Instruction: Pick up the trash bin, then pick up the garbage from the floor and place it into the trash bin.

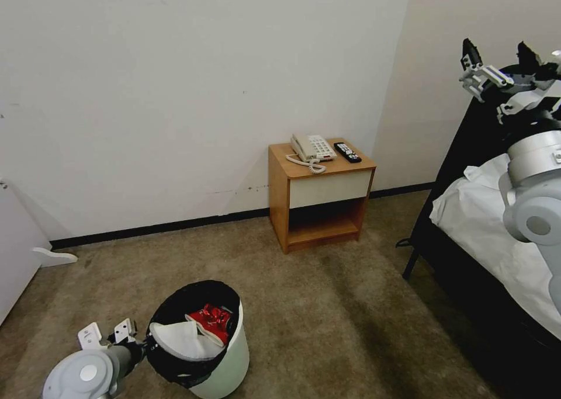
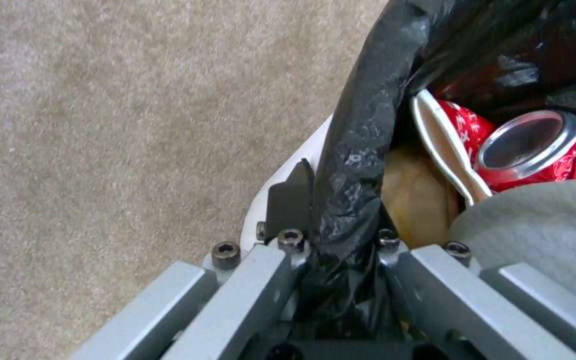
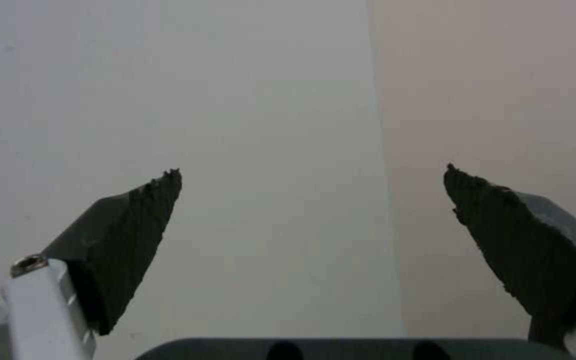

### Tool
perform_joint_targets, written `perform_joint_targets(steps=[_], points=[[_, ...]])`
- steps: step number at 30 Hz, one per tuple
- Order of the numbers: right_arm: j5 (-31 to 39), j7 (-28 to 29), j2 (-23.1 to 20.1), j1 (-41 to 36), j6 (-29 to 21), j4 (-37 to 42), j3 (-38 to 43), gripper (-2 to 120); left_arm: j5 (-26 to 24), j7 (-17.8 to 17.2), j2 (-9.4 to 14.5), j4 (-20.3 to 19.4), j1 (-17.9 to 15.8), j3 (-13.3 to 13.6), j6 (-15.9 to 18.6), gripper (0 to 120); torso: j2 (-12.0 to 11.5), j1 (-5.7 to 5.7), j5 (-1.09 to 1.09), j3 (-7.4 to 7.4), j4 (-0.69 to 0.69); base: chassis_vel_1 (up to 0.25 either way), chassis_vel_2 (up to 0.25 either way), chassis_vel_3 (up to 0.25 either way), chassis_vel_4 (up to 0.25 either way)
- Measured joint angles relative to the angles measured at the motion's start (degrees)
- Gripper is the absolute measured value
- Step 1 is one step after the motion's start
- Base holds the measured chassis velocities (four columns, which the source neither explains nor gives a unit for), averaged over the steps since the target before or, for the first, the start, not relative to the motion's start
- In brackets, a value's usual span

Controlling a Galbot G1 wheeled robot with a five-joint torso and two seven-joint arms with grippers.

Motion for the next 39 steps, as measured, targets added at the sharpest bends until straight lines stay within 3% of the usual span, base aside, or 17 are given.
perform_joint_targets(steps=[6,12,20,23,28,39], points=[[-0.11,0.00,0.00,-1.04,0.03,0.13,0.55,100,-0.48,0.00,-0.27,-2.27,0.37,-1.56,0.00,2,0.00,0.00,0.00,0.00,0.00,0.000,0.000,0.000,0.000],[-0.22,0.56,0.12,-4.67,-1.09,1.39,3.45,100,-0.15,0.04,-0.48,-7.60,2.04,-3.89,-0.01,2,0.00,0.00,-0.01,0.00,0.00,0.000,0.000,0.000,0.000],[-1.70,2.38,2.02,-18.01,-5.27,7.49,13.24,100,3.69,1.84,-2.34,-15.67,4.72,-5.59,-0.01,2,-0.01,-0.01,-0.02,-0.01,0.01,0.000,0.000,0.000,0.000],[-2.55,2.43,2.74,-20.94,-5.55,8.71,15.23,100,4.27,2.09,-2.70,-16.87,5.00,-5.87,-0.01,2,-0.01,-0.01,0.00,-0.01,-0.01,0.000,0.000,0.000,0.000],[-6.89,1.00,5.63,-32.54,-5.10,12.57,22.68,100,8.00,4.27,-4.14,-20.21,6.26,-6.50,-0.02,2,-0.01,-0.01,0.00,-0.01,-0.01,0.000,0.000,0.000,0.000],[-19.22,-1.29,12.00,-46.92,-3.11,17.76,22.35,100,12.41,5.91,-6.41,-24.51,7.67,-5.97,-0.06,2,-0.01,-0.01,-0.02,-0.01,0.00,0.000,0.000,0.000,0.000]])
